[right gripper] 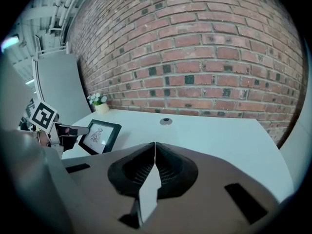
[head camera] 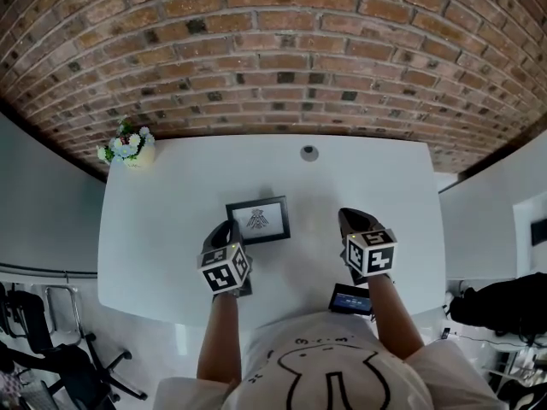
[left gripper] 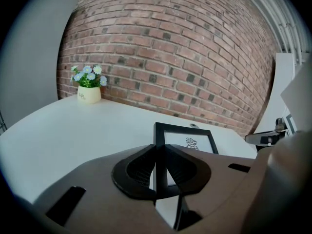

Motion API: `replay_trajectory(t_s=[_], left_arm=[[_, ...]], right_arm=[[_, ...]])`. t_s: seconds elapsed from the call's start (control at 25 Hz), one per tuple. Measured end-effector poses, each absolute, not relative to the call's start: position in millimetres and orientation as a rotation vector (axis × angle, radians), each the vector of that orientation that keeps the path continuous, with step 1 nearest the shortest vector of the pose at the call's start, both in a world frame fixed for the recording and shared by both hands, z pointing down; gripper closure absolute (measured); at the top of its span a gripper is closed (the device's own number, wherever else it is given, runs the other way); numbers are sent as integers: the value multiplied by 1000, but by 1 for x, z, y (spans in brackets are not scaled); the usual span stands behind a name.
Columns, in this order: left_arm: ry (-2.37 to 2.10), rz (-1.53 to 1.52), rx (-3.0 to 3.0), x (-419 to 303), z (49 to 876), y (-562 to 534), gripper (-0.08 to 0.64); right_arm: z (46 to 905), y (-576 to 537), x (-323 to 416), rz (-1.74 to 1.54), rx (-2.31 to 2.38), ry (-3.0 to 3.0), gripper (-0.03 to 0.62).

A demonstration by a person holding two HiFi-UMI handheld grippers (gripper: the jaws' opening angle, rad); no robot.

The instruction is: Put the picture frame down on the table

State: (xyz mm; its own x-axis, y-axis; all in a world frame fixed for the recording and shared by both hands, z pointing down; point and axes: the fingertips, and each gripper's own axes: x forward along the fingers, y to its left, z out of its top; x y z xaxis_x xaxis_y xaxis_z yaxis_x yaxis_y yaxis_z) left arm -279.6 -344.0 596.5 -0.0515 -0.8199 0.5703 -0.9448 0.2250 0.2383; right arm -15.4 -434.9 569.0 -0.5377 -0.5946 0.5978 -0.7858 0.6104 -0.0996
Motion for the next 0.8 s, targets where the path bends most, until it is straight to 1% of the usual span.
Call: replay_trajectory(t_s=[0.56,0.8], left_arm=[[-1764,372,1542,-279,639,-346,486],[-1704,396,1506,-278,645,-348,486]], right_arm=[[603,-435,-22,579,1061,-2249,574],[610,-435,-22,596,1062,-2232,575]])
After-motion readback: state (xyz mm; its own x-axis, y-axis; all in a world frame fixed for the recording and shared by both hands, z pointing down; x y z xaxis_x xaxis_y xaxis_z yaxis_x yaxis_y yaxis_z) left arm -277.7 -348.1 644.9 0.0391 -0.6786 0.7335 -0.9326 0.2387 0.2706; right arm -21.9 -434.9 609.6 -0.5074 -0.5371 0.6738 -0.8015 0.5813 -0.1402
